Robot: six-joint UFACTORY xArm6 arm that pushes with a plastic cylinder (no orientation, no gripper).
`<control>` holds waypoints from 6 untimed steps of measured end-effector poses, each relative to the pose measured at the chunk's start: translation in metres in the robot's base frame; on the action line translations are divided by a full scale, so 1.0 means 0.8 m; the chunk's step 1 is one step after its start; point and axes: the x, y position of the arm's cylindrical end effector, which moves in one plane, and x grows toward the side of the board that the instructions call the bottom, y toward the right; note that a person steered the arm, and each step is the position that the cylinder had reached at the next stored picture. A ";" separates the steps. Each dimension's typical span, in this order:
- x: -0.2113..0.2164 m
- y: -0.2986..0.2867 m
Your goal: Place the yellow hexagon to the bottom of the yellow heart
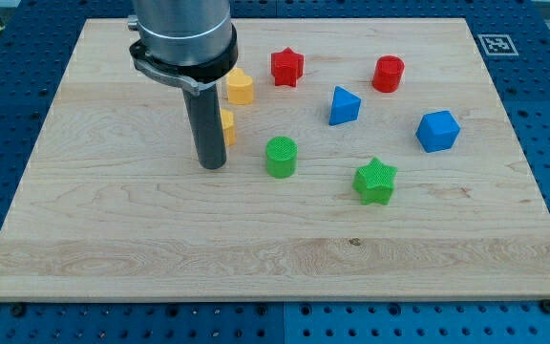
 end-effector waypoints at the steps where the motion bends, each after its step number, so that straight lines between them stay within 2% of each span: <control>1: -0.003 -0.008; 2: -0.019 -0.031; 6: -0.074 0.008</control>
